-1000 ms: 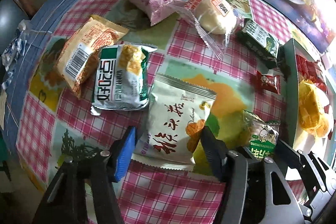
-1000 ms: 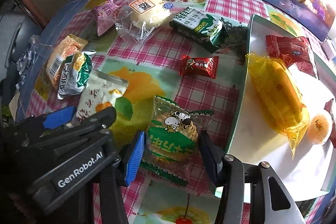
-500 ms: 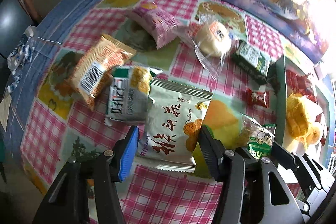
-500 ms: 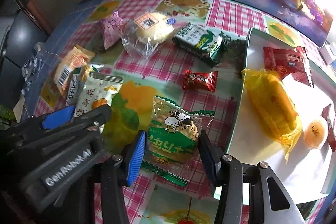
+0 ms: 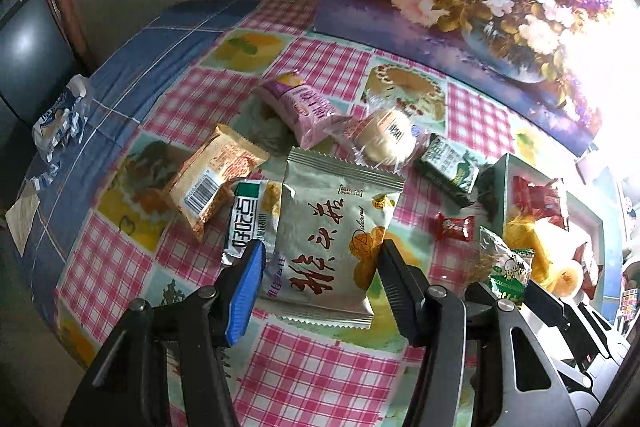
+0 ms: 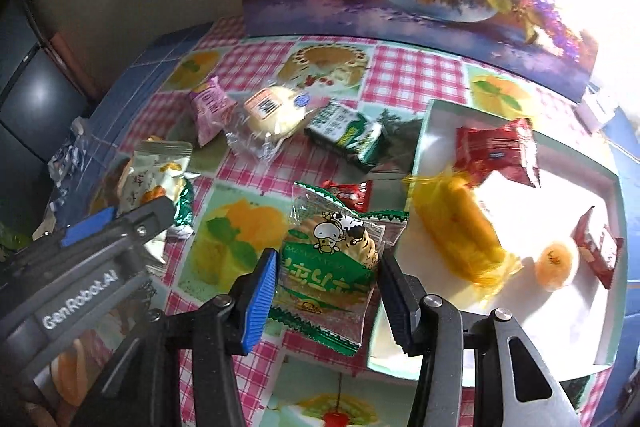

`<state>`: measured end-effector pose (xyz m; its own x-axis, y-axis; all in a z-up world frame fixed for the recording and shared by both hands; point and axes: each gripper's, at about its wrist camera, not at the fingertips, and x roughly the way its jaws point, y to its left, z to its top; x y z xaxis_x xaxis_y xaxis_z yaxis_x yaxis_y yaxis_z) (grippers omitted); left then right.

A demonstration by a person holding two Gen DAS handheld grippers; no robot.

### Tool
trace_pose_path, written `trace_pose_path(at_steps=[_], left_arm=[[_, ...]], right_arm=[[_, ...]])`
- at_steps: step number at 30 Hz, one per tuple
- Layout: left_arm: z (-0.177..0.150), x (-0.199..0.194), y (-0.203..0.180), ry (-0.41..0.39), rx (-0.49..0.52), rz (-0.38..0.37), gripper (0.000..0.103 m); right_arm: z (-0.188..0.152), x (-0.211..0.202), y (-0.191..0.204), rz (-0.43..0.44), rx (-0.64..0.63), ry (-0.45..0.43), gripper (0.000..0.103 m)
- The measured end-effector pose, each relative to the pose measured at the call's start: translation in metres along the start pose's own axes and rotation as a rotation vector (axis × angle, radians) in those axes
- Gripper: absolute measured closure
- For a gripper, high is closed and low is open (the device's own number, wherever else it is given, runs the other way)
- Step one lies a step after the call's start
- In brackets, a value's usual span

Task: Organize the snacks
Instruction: 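Carry the green pack with the right gripper while the left gripper carries the white bag over the tray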

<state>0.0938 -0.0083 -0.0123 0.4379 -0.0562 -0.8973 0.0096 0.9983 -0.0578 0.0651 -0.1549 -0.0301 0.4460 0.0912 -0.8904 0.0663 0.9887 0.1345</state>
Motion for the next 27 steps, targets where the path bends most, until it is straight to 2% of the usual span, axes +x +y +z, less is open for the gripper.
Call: trace_pose_path(at_steps=[11,19,23,27], left_arm=[[0.001,-0.013,-0.056,0.005,0.096,-0.053,0.043],[-0.002,-0.023,-0.103,-0.001,0.171,-0.078,0.043],[-0.005,-0.022,-0.123,0.019,0.192,-0.117,0.043],[-0.012,-0.018,-0.143,0.038,0.223,-0.117,0.043]], right_arm=[[-0.004,-0.016,-0.040,-0.084,0.083,-0.025,0.050],[-0.007,-0.031,-0.083,-0.133,0.177,-0.044,0.050],[-0.009,-0.038,-0.109,-0.165,0.229,-0.048,0.050],[-0.014,-0.047,-0.135,-0.181,0.299,-0.064,0.050]])
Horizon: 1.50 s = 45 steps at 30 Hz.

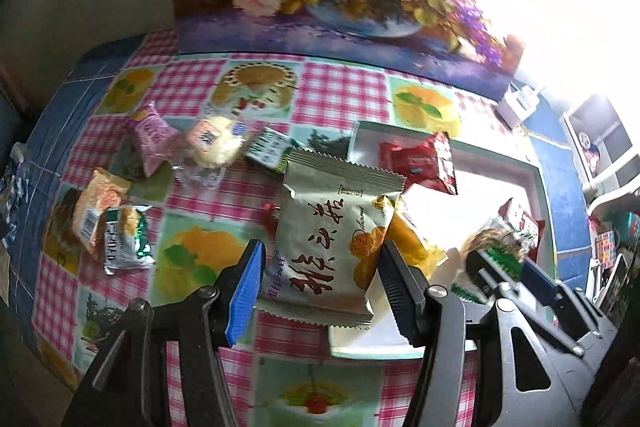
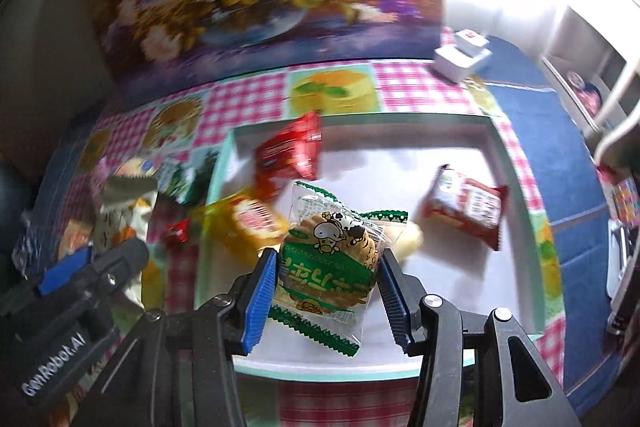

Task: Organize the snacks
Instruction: 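Carry the green pack with the right gripper while the left gripper carries the white bag over the tray, then open the right gripper to release the green pack while the left gripper drops the white bag into the tray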

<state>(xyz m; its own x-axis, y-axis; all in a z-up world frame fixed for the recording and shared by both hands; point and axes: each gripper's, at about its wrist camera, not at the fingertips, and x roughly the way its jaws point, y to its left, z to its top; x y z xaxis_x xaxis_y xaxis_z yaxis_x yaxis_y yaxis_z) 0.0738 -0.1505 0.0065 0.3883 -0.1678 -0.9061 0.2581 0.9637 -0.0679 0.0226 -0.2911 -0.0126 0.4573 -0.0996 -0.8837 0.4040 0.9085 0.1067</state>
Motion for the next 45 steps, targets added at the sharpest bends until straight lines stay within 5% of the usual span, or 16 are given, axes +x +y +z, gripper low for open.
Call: trace_pose_path(at_steps=[17,45], left_arm=[[-0.018,0.035,-0.023,0.106,0.027,0.034,0.043],[-0.027,0.073,-0.058,0.210,0.103,-0.004,0.044]], right_arm=[[-0.003,0.010,-0.080,-0.083,0.199,0.038,0.050],[-0.015,0.046,-0.081,-0.076,0.193,0.150,0.049]])
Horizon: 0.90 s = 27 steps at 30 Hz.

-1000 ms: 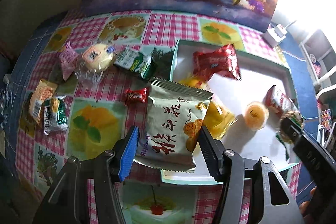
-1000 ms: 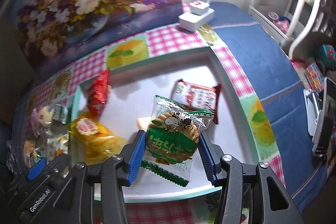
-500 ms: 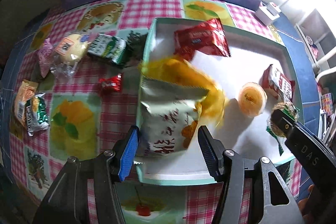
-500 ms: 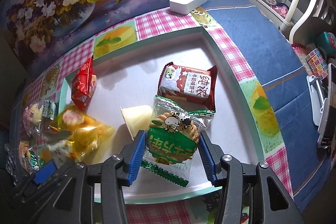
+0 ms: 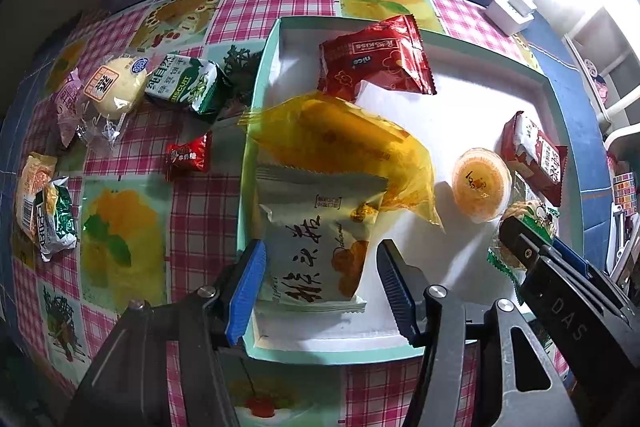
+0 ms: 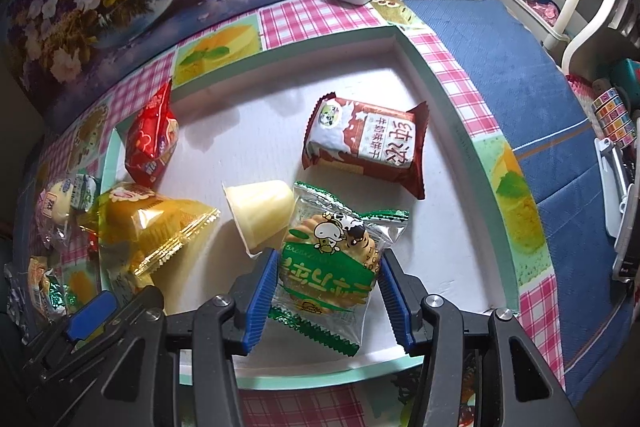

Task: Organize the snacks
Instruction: 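Open the right gripper to release the green pack while the left gripper drops the white bag into the tray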

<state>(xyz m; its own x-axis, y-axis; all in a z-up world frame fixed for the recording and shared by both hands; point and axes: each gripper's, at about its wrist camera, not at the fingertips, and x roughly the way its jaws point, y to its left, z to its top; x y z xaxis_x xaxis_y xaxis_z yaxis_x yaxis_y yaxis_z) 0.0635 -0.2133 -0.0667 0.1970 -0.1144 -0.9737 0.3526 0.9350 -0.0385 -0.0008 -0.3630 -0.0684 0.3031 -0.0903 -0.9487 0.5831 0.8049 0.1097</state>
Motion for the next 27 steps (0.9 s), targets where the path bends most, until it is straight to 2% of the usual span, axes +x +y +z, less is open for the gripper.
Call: trace_pose_path(at_steps=[3,6,10,12,17,20,25,27], left_arm=[[0.001,-0.001,0.002,-0.007,-0.002,-0.001,0.043],[0.003,-0.003,0.006,-0.012,-0.003,-0.001,0.043],[0.003,-0.008,0.007,-0.021,-0.006,0.000,0.043],[0.003,-0.013,0.007,-0.032,-0.010,-0.002,0.042],[0.006,-0.019,0.016,-0.058,-0.044,0.016,0.026],[0.007,-0.021,0.026,-0.069,-0.082,0.016,0.025],[0.009,-0.024,0.038,-0.096,-0.114,0.074,0.024],[0.010,-0.024,0.044,-0.107,-0.128,0.111,0.014]], right_arm=[[-0.001,0.001,0.003,-0.002,-0.010,0.006,0.048],[0.001,0.003,0.004,-0.004,-0.016,0.009,0.040],[0.001,0.001,0.006,-0.007,-0.020,0.003,0.039],[0.001,0.000,0.007,-0.007,-0.026,0.001,0.035],[0.002,-0.003,0.011,-0.013,-0.039,-0.011,0.022],[0.003,-0.004,0.010,-0.007,-0.043,-0.016,0.016],[0.002,-0.005,0.014,-0.006,-0.065,-0.018,0.014],[0.002,-0.005,0.017,-0.006,-0.071,-0.021,0.013]])
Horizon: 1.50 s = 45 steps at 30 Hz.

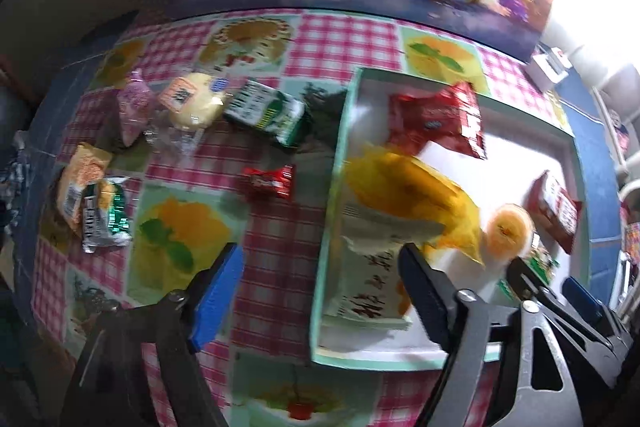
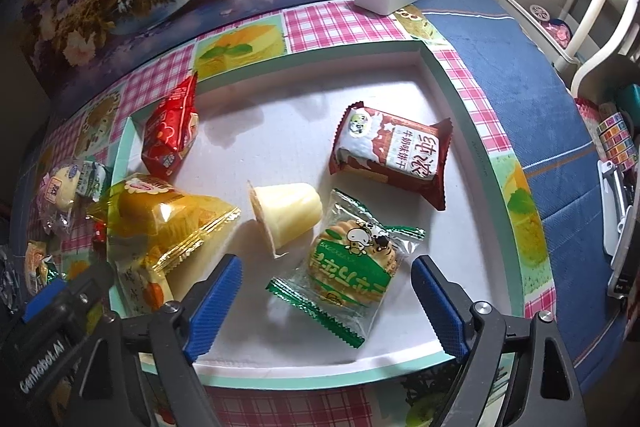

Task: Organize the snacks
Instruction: 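Open the right gripper to release the green pack while the left gripper drops the white bag into the tray, then withdraw both open grippers from the tray toward the remaining snacks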

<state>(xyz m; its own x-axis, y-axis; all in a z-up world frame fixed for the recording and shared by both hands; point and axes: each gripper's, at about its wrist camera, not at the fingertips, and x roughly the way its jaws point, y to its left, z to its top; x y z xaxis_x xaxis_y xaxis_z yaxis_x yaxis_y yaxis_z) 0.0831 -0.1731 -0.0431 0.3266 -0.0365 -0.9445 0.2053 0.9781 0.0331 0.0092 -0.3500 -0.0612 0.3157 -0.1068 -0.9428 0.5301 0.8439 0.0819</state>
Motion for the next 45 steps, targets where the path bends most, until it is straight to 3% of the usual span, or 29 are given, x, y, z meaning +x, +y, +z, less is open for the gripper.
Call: trace_pose_path(at_steps=[1,5,19,30,45], left_arm=[[0.000,0.000,0.002,-0.004,-0.006,0.014,0.005],[0.001,0.001,0.013,-0.015,-0.042,0.046,0.005],[0.005,0.000,0.038,-0.055,-0.115,0.135,0.005],[0.013,-0.010,0.066,-0.079,-0.182,0.142,0.005],[0.019,-0.027,0.143,-0.124,-0.282,0.249,0.005]], right_arm=[[0.000,0.000,0.001,0.000,-0.004,-0.002,0.012],[-0.001,-0.001,0.006,0.000,-0.024,-0.009,0.000],[-0.001,-0.010,0.016,0.029,-0.059,-0.063,0.000],[-0.004,-0.021,0.043,0.099,-0.084,-0.112,0.000],[-0.015,-0.037,0.104,0.191,-0.170,-0.176,0.000]])
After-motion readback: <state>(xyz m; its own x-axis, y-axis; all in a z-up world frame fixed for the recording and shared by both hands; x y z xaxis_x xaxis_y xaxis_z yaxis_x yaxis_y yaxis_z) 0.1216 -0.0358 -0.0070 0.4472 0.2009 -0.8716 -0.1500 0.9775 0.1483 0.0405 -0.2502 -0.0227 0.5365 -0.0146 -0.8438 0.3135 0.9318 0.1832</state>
